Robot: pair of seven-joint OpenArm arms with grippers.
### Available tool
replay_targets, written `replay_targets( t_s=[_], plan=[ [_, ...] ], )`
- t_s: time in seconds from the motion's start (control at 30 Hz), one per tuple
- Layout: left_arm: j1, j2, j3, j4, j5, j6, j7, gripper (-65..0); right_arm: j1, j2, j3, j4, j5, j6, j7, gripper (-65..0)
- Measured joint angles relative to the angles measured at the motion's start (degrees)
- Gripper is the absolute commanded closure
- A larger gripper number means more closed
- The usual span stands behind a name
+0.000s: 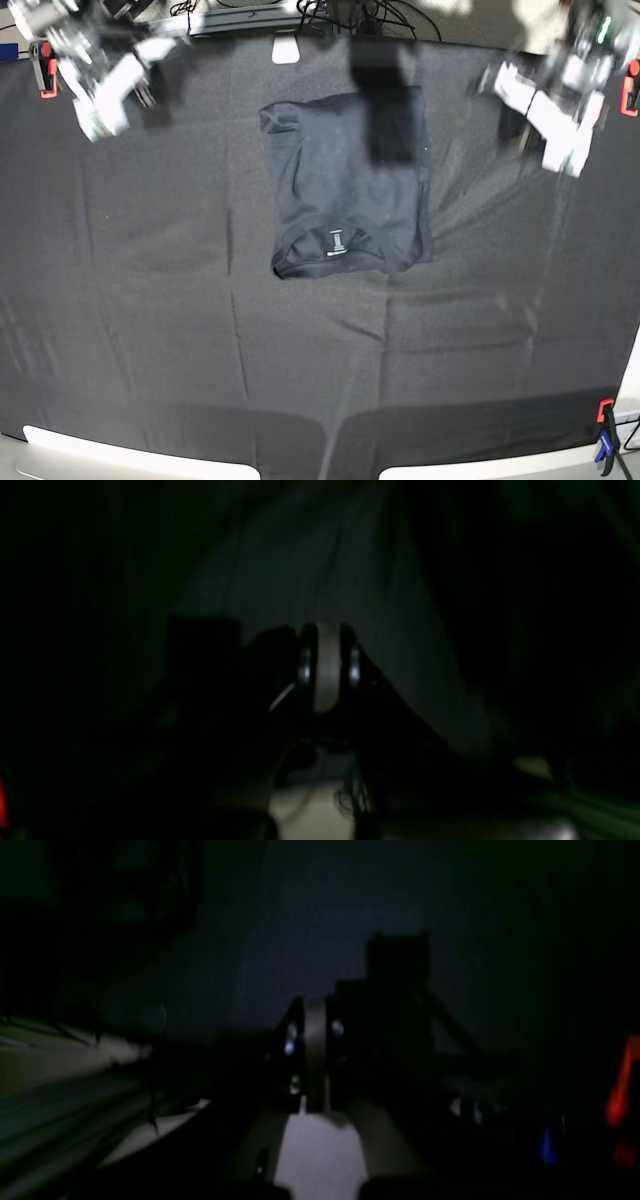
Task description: Layout the t-shirt on the table in an organized manner, then fold the t-shirt properly
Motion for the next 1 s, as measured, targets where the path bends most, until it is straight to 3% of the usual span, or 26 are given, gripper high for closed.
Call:
replay_targets(
  t_s=[0.13,0.27,0.43,0.67,0.73,0.77,0.9,1.0],
  plan=[
    [8.9,0.1,-2.4,0.0,0.0,0.0,2.0,0.0,-5.7,-2.2,1.7,0.0,1.2,0.1,-4.8,0.0],
    [15.9,0.2,-2.4,-0.7,-0.5,-0.4,-0.2,0.0,-9.4,-3.1,0.5,-3.5,1.2,0.2,-4.8,0.0],
    [16.4,0.2,-2.4,-12.8,-0.7,-5.1,-4.7,0.0,-10.1,-2.1,-5.2,-16.7,-2.9,0.3,-4.2,0.0],
    [3.3,-1.4,-2.4,-48.4,-0.5,-6.6,-13.9,0.0,-4.8,5.3,-19.9,-44.7,-14.3,0.0,5.1,0.0],
    [-1.9,-3.1,-2.5,-60.2,-0.5,-8.8,-16.9,0.0,-1.0,7.0,-23.4,-53.9,-16.2,-3.7,7.0,0.0],
    [-4.1,-3.9,-2.4,-65.4,-0.6,-9.8,-18.7,0.0,1.0,7.5,-24.6,-58.5,-17.5,-5.9,7.8,0.0],
    [-12.1,-6.6,-2.5,-82.5,-0.4,-11.3,-25.7,0.0,10.5,8.8,-28.1,-77.3,-23.0,-6.4,16.3,0.0],
    [-16.4,-7.3,-2.6,-88.5,7.0,-11.4,-30.4,-0.1,17.8,8.9,-28.7,-88.8,-26.3,-6.7,23.2,0.0]
  ],
)
